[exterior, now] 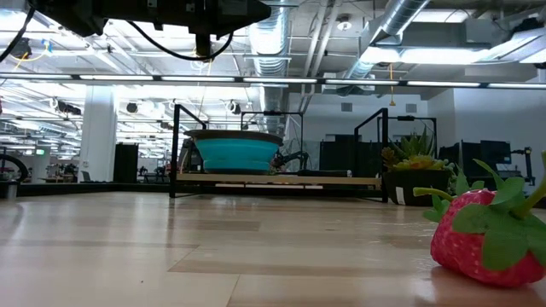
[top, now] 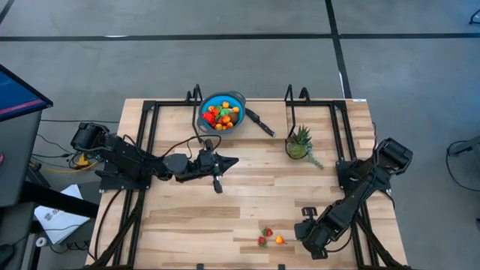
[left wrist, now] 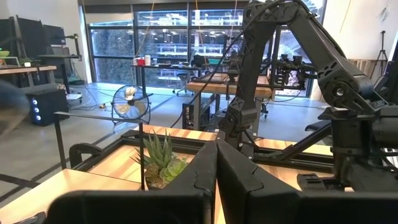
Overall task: Pick & Place Fruit
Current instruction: Put the strawberry into the basket
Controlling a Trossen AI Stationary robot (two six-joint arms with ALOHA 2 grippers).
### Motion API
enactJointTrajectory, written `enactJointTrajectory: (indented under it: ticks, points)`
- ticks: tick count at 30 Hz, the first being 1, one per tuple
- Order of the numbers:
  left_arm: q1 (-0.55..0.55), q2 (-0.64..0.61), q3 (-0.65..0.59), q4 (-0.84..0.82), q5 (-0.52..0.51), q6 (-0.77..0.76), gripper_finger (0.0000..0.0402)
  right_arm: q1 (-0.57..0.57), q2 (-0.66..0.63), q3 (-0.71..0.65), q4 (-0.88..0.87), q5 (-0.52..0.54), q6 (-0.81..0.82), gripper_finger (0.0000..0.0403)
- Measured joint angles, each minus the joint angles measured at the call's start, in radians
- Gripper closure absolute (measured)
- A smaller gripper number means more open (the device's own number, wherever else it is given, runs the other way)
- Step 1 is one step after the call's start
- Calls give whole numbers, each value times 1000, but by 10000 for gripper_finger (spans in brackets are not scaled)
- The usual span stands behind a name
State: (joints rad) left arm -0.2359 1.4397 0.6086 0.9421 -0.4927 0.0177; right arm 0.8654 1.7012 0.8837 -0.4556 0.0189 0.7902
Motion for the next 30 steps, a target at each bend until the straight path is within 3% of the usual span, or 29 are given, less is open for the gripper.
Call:
enactJointTrajectory:
  ticks: [7,30]
  points:
    - [0,0,0,0,0,0,398,0,-2,3,1,-3,6,310]
    - [0,0,0,-3,0,0,398,0,0,37,-64,4,-3,327]
